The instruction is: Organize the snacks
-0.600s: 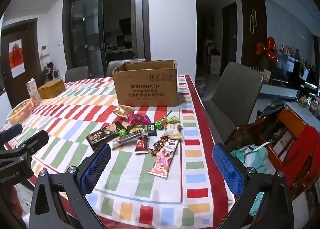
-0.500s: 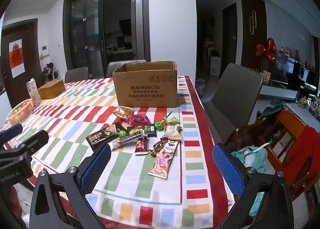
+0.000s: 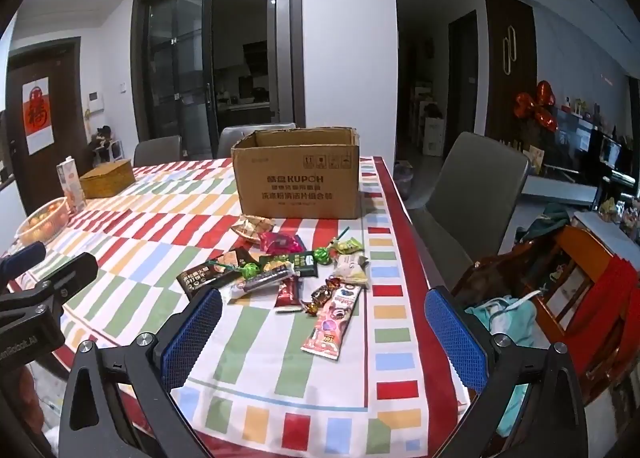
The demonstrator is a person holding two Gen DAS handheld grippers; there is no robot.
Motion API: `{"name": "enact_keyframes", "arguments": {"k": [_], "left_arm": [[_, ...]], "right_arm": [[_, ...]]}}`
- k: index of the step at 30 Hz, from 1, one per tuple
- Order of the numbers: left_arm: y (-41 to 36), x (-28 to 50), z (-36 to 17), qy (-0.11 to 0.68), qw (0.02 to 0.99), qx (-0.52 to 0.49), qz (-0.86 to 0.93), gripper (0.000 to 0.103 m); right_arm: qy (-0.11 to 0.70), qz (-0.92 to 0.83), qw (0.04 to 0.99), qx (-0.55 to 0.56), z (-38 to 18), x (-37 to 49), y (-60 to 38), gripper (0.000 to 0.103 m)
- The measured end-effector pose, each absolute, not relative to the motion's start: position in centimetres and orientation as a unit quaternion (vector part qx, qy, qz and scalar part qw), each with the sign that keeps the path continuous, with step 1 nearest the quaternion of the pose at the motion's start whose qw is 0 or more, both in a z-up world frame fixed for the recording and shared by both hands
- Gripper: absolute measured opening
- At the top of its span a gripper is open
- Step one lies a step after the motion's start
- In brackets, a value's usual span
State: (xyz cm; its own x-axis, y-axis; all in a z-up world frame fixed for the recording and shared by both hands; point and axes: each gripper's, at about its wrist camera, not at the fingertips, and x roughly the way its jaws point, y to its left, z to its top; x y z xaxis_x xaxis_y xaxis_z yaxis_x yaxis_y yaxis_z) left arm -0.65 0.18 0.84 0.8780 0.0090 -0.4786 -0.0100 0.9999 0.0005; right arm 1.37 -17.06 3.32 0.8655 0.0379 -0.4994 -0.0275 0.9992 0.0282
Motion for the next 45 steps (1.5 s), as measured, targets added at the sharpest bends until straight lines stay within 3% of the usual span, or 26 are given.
{"name": "enact_keyframes", "arguments": {"k": [45], "left_arm": [[0.13, -0.82, 0.98, 0.241, 0.971, 0.001, 0.001, 0.103]], "right_arm": [[0.249, 0.023, 0.968, 0.005, 3.64, 0.89, -16.57, 0.103]]}}
